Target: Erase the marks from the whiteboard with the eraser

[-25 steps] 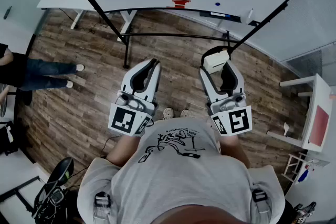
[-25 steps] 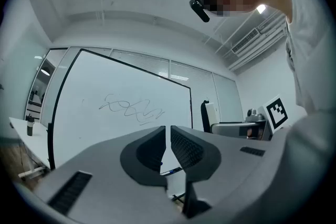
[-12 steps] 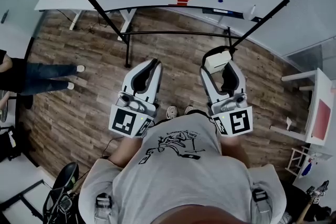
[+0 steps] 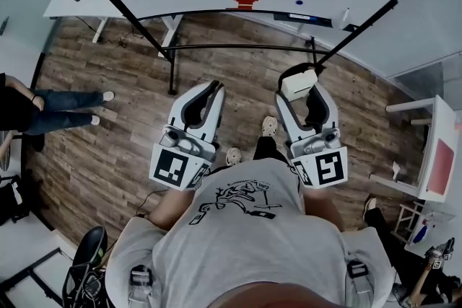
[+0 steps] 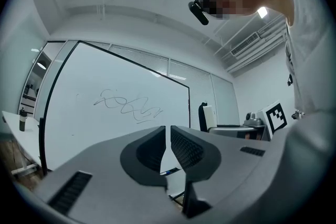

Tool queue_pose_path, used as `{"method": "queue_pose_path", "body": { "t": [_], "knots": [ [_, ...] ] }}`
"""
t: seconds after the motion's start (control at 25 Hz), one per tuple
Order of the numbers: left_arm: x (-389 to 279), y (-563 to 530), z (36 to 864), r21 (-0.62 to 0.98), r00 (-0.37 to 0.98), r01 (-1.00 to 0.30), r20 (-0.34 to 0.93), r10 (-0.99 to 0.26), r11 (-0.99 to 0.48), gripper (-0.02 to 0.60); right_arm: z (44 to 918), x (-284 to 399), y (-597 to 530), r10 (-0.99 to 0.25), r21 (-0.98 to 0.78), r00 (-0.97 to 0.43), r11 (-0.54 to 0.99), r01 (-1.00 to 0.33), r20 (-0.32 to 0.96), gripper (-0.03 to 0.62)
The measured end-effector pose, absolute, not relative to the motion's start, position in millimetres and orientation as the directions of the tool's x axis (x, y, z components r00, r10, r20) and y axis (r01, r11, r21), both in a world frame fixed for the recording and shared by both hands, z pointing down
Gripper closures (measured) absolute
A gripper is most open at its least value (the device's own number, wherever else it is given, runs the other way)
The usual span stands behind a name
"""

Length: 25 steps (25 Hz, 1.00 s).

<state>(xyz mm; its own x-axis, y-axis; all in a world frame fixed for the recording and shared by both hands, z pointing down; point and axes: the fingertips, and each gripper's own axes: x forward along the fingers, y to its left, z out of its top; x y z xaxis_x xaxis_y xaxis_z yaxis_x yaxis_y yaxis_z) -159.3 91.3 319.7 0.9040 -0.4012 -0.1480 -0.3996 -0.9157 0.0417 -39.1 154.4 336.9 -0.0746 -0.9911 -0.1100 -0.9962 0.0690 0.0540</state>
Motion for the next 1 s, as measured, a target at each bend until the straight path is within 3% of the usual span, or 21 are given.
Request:
{"method": "queue_pose_path", "body": {
  "t": [0.68,1.0],
  "knots": [
    [23.0,40.1,310.6,0.027,0.896,-0.418,-0.155,-0.417,-0.908,0.538,334.3,142.1,96.6,-0.991,0.165,-0.090,0.073,-0.984,-0.097,0.332],
    [66.9,19.5,312.5,0.023,0.874,-0.467,-0.142,-0.465,-0.884,0.538,330.8,193.4,66.1,-0.990,0.192,-0.116,0.099,-0.976,-0.078,0.332]
  ]
}}
